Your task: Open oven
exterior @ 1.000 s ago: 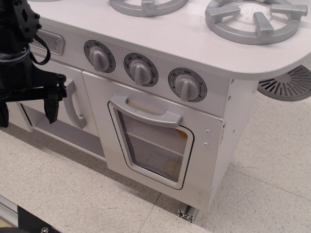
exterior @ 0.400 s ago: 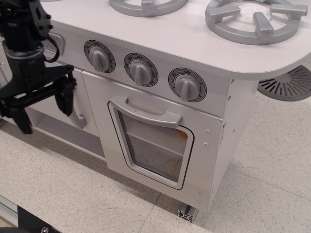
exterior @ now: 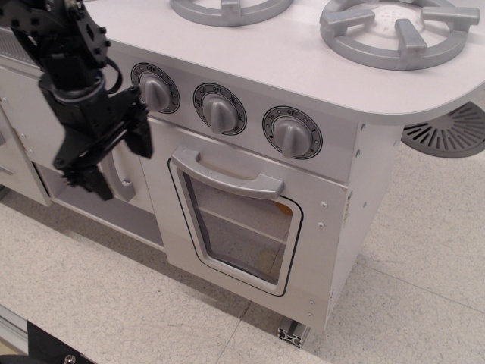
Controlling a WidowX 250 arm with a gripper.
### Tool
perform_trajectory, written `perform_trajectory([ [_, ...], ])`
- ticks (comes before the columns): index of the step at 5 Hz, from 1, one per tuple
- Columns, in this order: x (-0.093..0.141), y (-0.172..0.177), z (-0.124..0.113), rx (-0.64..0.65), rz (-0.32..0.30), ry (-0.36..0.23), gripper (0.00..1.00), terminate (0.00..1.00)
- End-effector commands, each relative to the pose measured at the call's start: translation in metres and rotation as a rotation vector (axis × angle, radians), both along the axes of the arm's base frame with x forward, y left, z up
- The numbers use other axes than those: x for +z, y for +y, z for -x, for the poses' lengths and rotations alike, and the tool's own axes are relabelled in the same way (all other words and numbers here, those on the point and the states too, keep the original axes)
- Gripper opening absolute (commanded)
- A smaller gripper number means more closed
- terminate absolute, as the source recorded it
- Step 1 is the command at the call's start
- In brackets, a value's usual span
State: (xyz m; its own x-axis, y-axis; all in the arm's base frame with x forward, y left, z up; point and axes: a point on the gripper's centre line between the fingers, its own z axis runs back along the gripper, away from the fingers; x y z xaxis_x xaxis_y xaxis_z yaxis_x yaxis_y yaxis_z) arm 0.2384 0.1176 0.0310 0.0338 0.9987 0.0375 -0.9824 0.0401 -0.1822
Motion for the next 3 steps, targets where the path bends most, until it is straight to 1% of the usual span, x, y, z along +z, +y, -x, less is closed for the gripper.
perform_trajectory([
  [1,0.002,-0.008,-0.028,0.037,0.03,-0.119,1.0,0.0],
  [2,-0.003,-0.026,-0.031,-0.039,0.058,-0.131,1.0,0.0],
  [3,-0.009,-0.04,-0.038,-0.076,0.071,-0.15,1.0,0.0],
])
